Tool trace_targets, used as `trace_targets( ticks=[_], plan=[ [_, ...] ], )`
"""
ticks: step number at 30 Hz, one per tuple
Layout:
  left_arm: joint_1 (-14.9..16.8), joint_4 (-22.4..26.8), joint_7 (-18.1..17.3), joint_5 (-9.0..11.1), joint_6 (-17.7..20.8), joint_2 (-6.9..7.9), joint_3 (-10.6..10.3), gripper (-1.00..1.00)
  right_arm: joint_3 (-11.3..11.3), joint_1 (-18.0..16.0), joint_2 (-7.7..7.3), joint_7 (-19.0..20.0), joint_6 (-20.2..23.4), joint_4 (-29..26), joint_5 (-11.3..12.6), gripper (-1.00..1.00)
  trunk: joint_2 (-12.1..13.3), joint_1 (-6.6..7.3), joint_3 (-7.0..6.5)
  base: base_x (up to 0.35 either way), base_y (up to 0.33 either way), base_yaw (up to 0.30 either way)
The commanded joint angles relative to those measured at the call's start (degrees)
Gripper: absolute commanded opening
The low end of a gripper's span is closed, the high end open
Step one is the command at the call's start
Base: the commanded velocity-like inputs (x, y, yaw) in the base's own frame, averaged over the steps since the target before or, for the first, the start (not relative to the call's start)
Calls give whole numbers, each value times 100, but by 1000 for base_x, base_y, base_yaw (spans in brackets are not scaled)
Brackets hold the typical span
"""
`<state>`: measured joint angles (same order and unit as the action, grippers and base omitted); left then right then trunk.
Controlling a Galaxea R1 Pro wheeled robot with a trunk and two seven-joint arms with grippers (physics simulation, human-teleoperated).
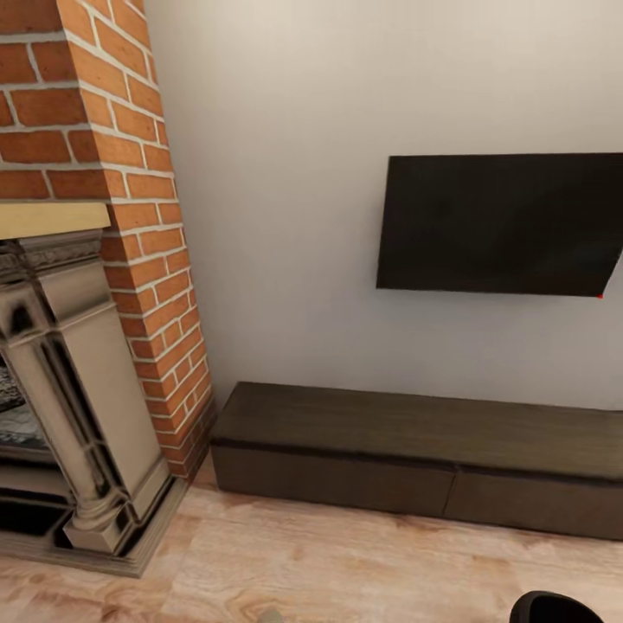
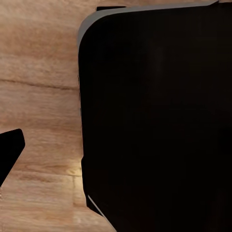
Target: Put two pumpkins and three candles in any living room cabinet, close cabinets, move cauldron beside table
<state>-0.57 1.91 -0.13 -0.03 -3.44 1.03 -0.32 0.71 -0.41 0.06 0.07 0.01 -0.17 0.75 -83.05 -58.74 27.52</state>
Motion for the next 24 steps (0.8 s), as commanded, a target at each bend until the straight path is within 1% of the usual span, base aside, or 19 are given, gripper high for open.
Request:
trace_targets(
  ticks=[1, 18, 24],
  plan=[
    [-4, 11, -1, 1, -8, 0, -3, 100, 7, -3, 1, 1, 0, 0, 8, 100, -3, 1, 7, -65, -59, -267],
    [-4, 11, -2, 5, -9, -5, -4, 100, 15, -3, -2, 1, -7, 0, 15, 100, -3, 1, 60, -9, -8, -267],
    [-4, 11, -3, 3, -10, -6, -4, 100, 88, -3, 1, 9, -9, 0, 13, 100, -3, 1, 78, -7, -41, -267]
  ],
)
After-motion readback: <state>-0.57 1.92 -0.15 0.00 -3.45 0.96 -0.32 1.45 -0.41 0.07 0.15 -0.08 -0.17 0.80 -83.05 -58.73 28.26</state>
